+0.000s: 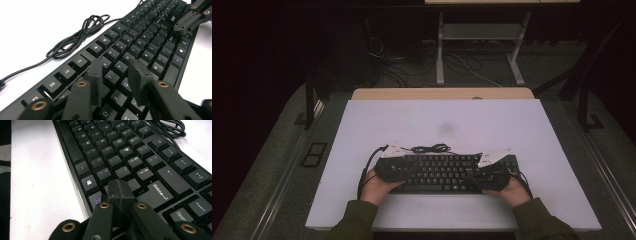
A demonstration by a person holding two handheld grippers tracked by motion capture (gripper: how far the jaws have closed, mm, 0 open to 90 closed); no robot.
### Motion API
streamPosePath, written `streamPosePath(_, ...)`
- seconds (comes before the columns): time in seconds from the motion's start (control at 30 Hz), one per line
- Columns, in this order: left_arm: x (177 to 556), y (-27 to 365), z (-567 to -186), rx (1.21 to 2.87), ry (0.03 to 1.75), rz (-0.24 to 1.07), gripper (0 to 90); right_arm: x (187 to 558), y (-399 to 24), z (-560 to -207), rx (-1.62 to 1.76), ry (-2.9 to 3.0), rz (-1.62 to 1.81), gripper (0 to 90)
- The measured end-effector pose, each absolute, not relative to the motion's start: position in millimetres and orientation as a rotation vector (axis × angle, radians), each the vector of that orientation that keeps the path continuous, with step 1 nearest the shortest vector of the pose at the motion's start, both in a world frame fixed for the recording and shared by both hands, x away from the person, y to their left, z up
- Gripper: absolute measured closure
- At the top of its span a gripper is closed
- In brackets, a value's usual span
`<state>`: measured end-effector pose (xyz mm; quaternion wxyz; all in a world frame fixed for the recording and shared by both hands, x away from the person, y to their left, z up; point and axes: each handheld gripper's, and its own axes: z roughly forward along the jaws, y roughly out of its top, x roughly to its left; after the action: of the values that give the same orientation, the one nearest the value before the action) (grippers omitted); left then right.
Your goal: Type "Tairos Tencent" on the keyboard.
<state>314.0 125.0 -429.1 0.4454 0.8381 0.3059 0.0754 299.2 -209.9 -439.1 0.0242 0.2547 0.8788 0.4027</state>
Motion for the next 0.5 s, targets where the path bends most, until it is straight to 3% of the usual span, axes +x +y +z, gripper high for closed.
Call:
streamPosePath(0.37, 306, 141, -430, 2.066, 0.750, 0.183, 31.3, 299, -210, -439, 0.790, 2.719, 1.248, 89.3)
streamPosePath(0.5, 305, 144, -430, 2.065, 0.756, 0.183, 28.3, 300, -211, -439, 0.800, 2.720, 1.272, 89.3)
